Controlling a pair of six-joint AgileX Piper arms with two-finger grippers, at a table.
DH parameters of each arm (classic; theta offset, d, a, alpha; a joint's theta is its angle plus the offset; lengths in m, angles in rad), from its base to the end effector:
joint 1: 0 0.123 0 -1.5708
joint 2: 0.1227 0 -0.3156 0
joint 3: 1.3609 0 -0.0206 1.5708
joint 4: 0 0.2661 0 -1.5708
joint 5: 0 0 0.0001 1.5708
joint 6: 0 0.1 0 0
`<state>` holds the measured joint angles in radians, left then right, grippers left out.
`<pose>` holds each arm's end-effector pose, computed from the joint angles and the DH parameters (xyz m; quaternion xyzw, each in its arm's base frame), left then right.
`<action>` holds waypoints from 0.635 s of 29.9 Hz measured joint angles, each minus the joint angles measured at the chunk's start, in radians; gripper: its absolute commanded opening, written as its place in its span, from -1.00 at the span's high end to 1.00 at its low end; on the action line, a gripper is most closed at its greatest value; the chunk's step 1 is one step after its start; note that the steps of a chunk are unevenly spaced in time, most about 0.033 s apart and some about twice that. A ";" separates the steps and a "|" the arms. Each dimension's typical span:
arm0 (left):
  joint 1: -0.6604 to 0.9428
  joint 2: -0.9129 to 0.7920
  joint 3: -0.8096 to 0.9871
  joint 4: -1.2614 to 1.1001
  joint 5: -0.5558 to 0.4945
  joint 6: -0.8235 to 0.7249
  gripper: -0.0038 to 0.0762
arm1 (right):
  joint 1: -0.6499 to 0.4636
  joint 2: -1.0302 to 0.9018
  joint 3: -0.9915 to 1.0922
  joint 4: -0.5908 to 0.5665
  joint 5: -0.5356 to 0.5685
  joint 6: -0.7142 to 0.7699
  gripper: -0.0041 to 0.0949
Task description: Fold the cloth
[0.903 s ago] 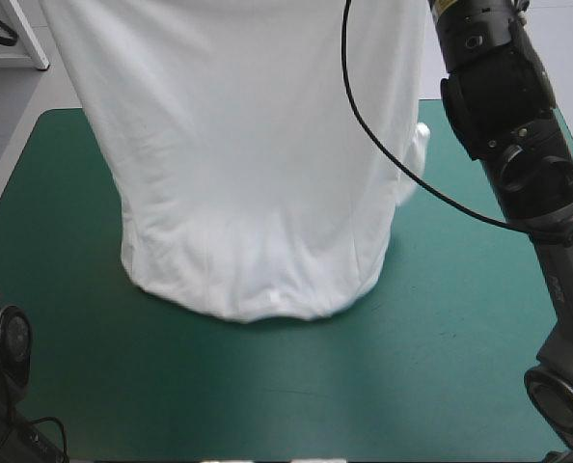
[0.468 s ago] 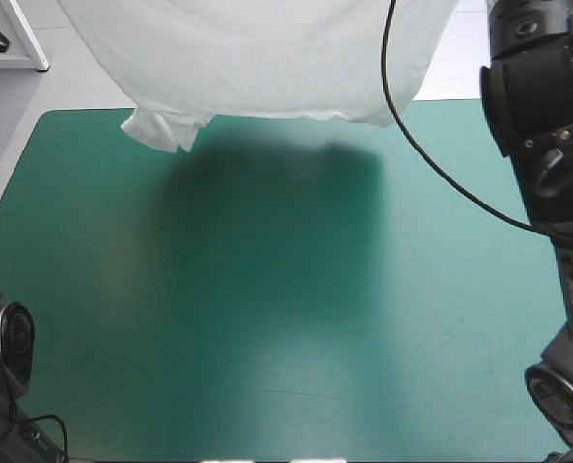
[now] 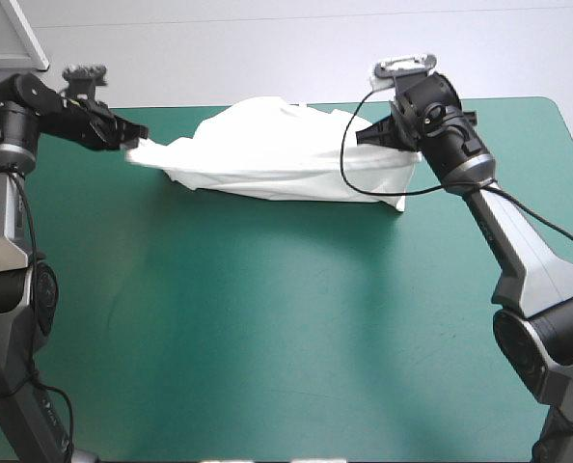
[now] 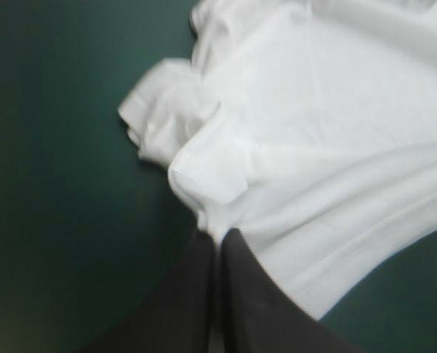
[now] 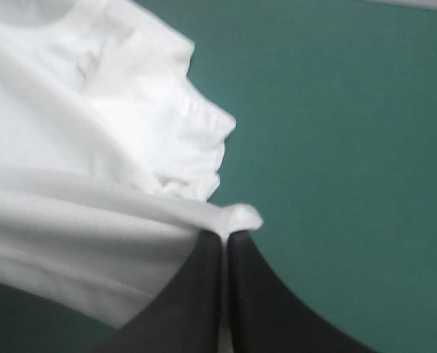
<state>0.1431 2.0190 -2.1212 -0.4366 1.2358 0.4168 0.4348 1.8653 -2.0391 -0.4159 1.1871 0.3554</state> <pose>0.4772 0.0284 0.3810 0.1130 0.9362 -0.1377 0.3029 0.4127 0.1504 0.4277 -0.0495 0.9268 -0.0709 0.3654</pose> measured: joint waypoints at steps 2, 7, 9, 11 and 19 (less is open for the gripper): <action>-0.002 -0.024 0.127 0.000 -0.010 0.013 0.93 | 0.006 -0.029 0.105 0.030 -0.009 0.003 0.95; -0.002 -0.211 0.455 0.005 -0.077 0.042 0.93 | 0.065 -0.166 0.412 0.057 -0.066 0.027 0.95; -0.002 -0.302 0.571 0.013 -0.102 0.044 0.93 | 0.098 -0.223 0.527 0.057 -0.087 0.046 0.95; -0.002 -0.421 0.688 0.033 -0.114 0.044 0.93 | 0.140 -0.298 0.642 0.058 -0.101 0.069 0.95; -0.002 -0.769 1.002 0.145 -0.045 0.011 0.93 | 0.284 -0.514 0.924 0.072 0.021 0.092 0.95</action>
<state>0.1410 1.2495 -1.1190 -0.2912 1.1903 0.4278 0.7189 1.3512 -1.1154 -0.3436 1.2079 0.4478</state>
